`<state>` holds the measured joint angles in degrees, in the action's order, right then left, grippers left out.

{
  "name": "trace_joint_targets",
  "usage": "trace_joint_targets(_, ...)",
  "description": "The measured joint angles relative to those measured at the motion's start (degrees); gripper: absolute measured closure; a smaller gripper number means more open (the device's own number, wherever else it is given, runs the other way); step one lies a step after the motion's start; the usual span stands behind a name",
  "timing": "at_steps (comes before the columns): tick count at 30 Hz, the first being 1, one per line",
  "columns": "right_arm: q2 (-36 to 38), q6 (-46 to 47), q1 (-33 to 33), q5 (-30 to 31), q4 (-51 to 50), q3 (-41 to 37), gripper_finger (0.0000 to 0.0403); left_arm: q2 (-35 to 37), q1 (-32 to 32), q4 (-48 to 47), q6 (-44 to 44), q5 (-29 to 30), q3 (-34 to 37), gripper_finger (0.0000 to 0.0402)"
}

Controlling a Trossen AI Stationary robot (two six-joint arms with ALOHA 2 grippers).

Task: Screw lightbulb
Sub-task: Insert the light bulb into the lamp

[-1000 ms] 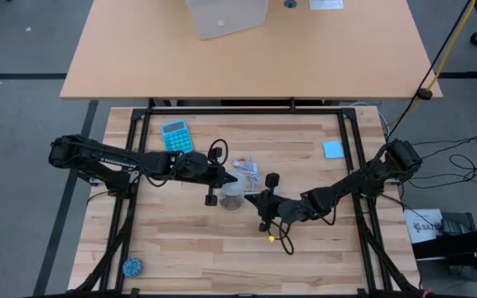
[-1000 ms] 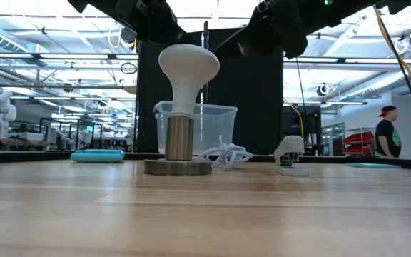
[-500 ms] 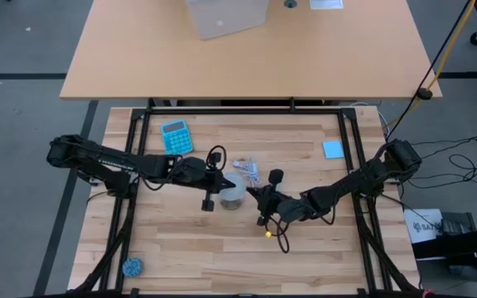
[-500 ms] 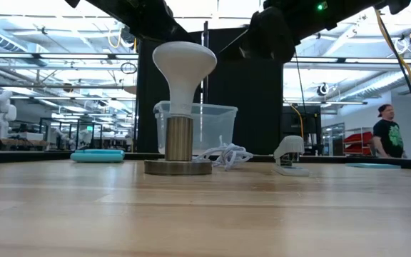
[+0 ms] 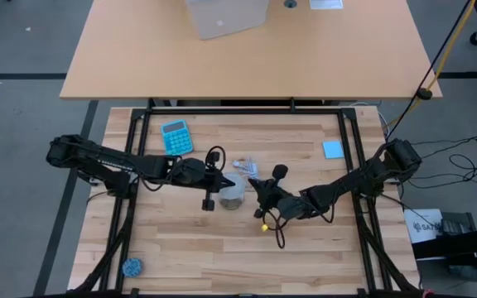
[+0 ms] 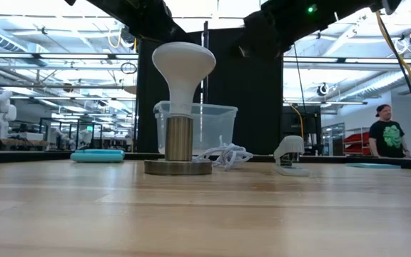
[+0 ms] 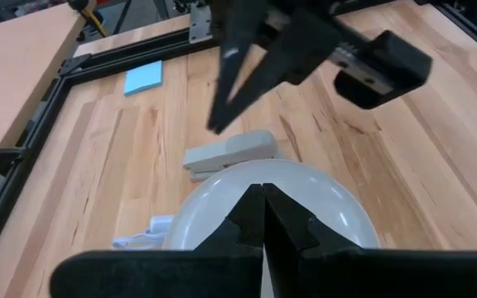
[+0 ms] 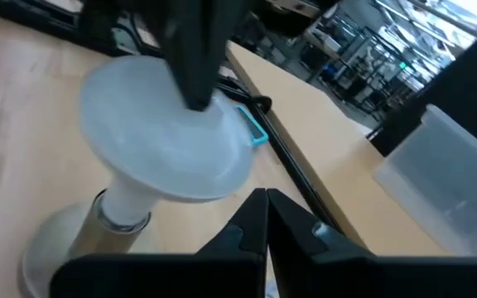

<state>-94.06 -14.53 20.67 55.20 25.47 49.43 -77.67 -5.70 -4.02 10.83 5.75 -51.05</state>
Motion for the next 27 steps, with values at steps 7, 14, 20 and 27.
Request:
trace_joint_targets(7,0.0,1.4,-3.1,-4.5,1.0,0.0,0.0403,0.0,0.0,-0.1,0.1,0.0,0.0,0.0401)
trace_joint_targets(14,0.0,2.1,-6.0,-10.1,2.2,0.0,0.0403,0.0,0.0,-0.3,0.1,0.0,-0.1,0.0401)
trace_joint_targets(20,0.0,2.7,-6.8,-13.5,3.0,0.0,0.0403,0.0,0.0,-0.3,0.1,0.0,-0.1,0.0401)
trace_joint_targets(27,0.0,3.4,-6.1,-16.1,2.5,0.0,0.0403,0.1,0.0,-0.6,0.1,0.0,-0.1,0.0401)
